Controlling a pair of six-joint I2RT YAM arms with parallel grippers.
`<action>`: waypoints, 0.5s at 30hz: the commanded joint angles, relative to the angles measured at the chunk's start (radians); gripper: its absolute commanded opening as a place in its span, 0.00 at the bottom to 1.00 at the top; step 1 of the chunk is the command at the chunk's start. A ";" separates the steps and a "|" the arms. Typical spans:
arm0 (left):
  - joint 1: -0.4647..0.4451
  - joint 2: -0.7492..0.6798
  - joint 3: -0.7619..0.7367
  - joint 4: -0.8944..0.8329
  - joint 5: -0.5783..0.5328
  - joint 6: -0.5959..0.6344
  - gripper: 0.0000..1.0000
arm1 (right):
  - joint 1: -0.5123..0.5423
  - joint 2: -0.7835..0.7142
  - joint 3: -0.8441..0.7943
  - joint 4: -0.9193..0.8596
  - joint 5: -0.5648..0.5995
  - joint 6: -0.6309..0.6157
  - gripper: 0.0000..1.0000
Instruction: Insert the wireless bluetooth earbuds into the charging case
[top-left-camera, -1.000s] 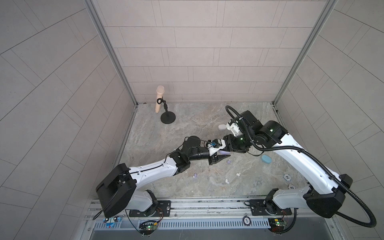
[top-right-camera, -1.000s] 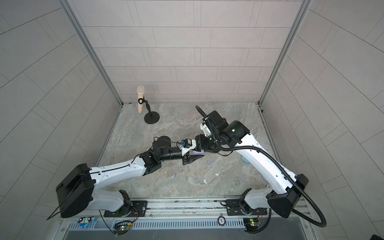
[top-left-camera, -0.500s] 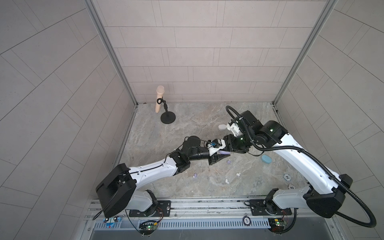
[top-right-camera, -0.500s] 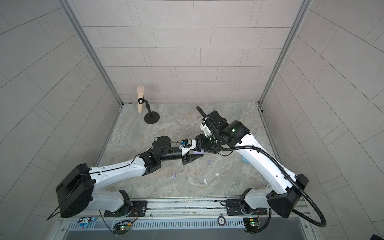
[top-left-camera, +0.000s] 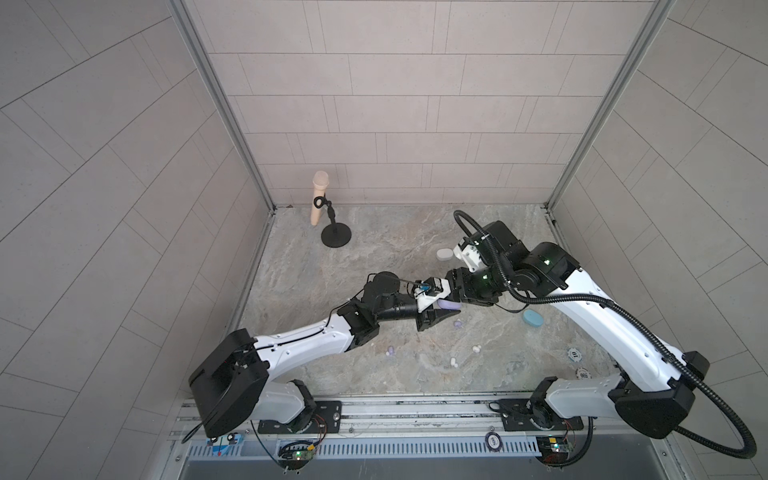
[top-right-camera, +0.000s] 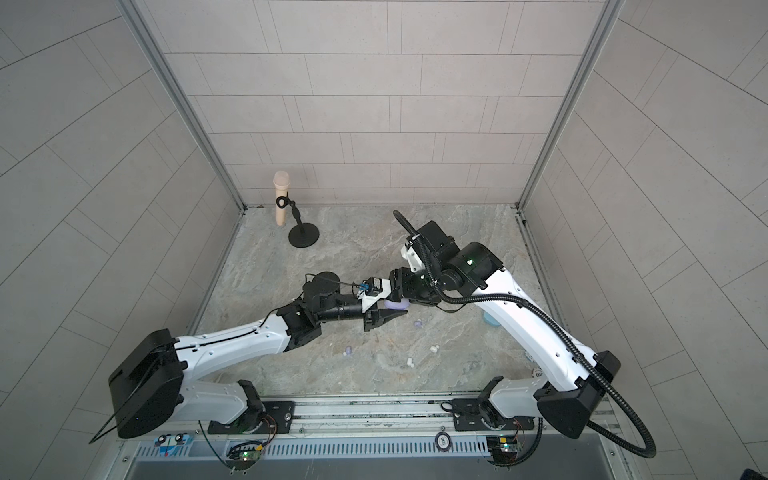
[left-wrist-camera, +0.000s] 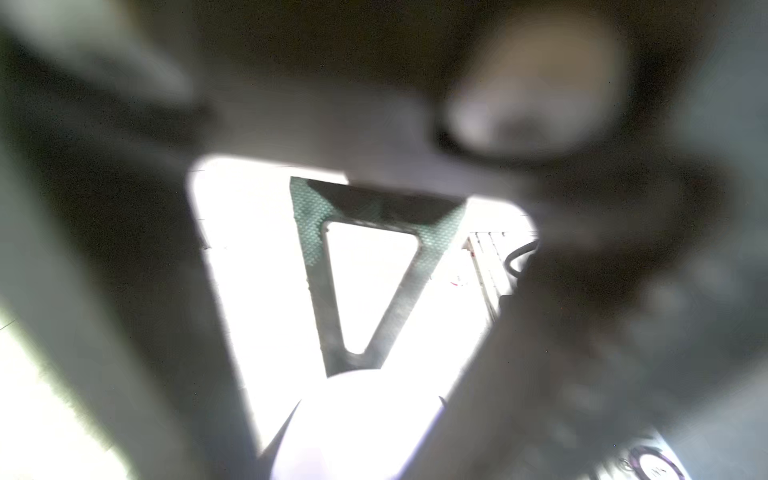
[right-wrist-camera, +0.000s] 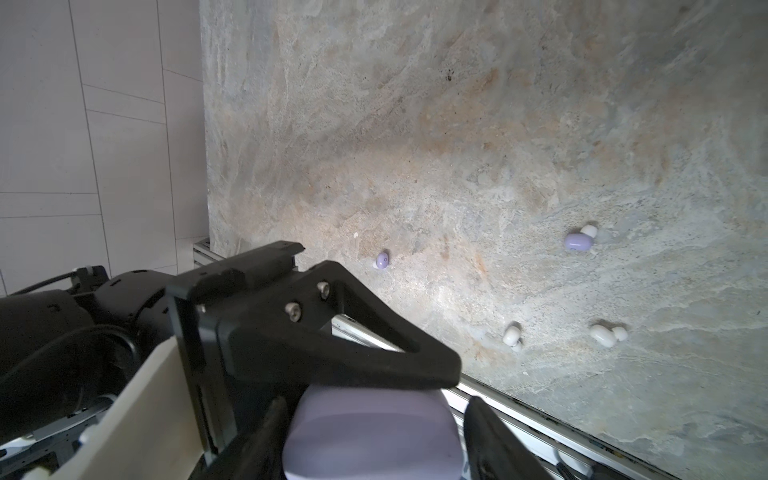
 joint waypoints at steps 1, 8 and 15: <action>-0.012 -0.002 0.000 -0.054 0.019 -0.009 0.12 | 0.008 -0.035 0.031 0.062 -0.002 0.007 0.76; -0.013 -0.008 -0.015 -0.029 0.026 -0.041 0.11 | -0.009 -0.064 0.034 0.051 0.008 0.010 0.86; -0.013 -0.055 -0.061 0.053 0.043 -0.133 0.10 | -0.072 -0.120 0.039 -0.005 0.004 -0.022 0.90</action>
